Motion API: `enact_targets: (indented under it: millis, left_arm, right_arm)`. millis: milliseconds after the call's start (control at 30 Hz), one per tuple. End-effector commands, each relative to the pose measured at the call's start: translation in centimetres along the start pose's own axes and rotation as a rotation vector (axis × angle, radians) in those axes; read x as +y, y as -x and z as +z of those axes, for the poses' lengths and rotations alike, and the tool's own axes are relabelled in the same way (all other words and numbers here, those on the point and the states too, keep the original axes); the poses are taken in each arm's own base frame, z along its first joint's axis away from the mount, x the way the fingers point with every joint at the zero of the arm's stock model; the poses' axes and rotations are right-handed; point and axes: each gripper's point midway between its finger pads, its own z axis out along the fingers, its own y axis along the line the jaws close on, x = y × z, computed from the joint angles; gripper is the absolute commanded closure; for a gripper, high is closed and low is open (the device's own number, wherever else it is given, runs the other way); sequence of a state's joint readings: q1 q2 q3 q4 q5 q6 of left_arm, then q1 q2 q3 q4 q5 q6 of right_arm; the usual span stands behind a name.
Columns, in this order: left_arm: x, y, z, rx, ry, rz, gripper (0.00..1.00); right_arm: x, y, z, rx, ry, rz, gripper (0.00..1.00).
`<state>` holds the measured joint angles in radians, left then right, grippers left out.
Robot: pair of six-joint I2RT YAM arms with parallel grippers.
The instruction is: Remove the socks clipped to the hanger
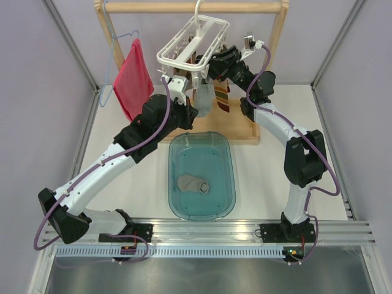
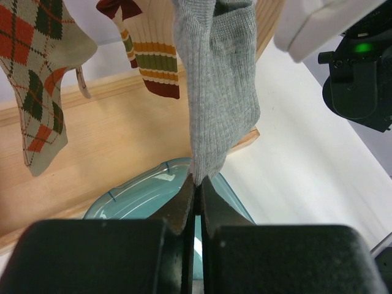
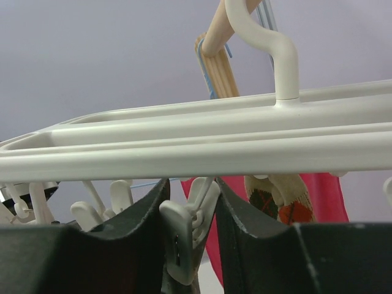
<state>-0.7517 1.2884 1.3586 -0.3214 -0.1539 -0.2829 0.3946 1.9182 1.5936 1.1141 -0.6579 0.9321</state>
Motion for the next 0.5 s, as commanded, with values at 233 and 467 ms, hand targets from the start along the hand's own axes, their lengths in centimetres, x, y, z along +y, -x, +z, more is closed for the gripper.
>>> enact_targets:
  millis: [233, 467]
  left_arm:
    - [0.0, 1.7, -1.4, -0.039, -0.005, -0.056, 0.98]
    - [0.4, 0.9, -1.3, -0.022, 0.003, -0.054, 0.98]
  right_arm:
    - [1.4, 2.0, 0.5, -0.058, 0.046, -0.06, 0.99]
    - [1.1, 2.4, 0.1, -0.083, 0.009, -0.076, 0.99]
